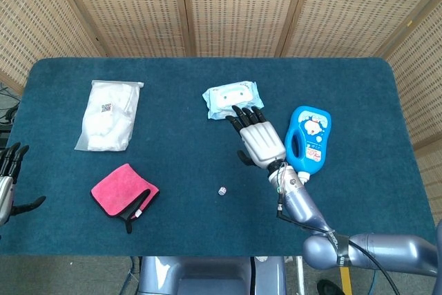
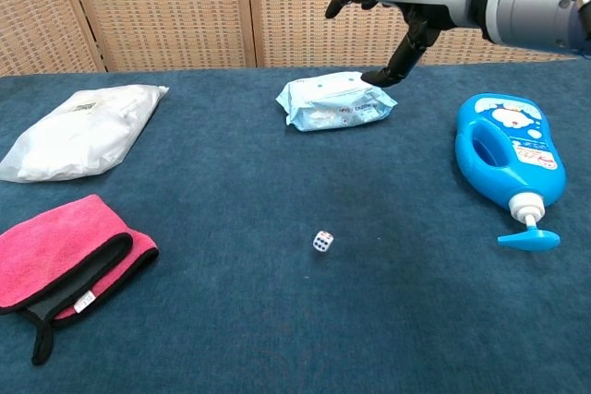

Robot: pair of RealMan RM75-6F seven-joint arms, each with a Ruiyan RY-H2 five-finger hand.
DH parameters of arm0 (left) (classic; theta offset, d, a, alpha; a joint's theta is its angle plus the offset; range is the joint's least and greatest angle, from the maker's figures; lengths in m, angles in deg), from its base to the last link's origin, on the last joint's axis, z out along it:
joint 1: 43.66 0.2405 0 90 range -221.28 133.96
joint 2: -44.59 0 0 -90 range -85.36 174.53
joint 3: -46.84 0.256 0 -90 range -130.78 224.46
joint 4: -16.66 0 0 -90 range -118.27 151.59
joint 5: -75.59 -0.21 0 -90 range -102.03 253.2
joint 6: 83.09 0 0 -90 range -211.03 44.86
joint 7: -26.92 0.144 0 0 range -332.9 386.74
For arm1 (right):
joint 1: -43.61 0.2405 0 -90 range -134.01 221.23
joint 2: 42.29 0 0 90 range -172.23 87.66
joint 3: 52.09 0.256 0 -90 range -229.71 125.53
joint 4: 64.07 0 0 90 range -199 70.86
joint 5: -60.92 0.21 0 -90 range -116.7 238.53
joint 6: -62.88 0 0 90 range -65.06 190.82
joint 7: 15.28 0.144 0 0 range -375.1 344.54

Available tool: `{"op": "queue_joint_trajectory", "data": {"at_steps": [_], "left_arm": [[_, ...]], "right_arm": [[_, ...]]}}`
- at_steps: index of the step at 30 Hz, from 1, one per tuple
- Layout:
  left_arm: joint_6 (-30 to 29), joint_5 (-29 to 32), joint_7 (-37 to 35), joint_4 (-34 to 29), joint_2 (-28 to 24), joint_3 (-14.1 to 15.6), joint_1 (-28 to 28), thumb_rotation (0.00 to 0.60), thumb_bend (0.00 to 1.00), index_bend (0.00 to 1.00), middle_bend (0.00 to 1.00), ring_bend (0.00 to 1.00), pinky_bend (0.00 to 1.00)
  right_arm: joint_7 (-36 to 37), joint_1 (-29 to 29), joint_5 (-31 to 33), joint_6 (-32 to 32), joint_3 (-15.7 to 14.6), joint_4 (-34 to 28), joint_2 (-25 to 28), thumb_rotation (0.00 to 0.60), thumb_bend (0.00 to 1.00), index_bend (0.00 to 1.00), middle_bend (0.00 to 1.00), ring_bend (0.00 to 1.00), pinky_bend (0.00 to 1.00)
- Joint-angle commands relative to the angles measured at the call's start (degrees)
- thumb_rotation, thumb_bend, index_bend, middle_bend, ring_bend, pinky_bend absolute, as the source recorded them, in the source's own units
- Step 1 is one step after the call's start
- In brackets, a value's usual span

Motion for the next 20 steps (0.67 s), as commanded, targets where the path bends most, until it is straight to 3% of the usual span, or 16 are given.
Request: {"op": "queue_joint_trajectory", "data": {"at_steps": [1,6,12,16,20], "left_arm": [[0.00,-0.07,-0.26,0.03,-0.11,0.04,0.04,0.600,0.00,0.00,0.00,0.00,0.00],[-0.06,-0.39,-0.74,0.04,-0.29,0.22,0.15,0.600,0.00,0.00,0.00,0.00,0.00],[-0.58,-1.07,-0.73,-0.10,-0.18,0.60,0.46,0.600,0.00,0.00,0.00,0.00,0.00],[-1.03,-1.40,-0.47,-0.36,0.10,0.87,0.77,0.600,0.00,0.00,0.00,0.00,0.00],[-1.79,-1.81,-0.60,-0.67,0.45,1.21,1.30,0.600,0.00,0.00,0.00,0.00,0.00]], "right_arm": [[1.12,-1.79,-3.18,1.75,-1.08,-1.60,1.93,0.600,0.41,0.09,0.00,0.00,0.00],[7.34,-8.54,-14.08,5.86,-5.25,-2.90,6.82,0.600,0.34,0.09,0.00,0.00,0.00],[19.42,-20.13,-30.89,15.06,-13.00,2.60,11.23,0.600,0.02,0.09,0.00,0.00,0.00],[26.86,-27.71,-39.16,23.02,-17.94,8.95,11.66,0.600,0.00,0.09,0.00,0.00,0.00],[32.60,-33.60,-42.84,28.52,-21.28,14.97,10.70,0.600,0.00,0.07,0.00,0.00,0.00]]}}
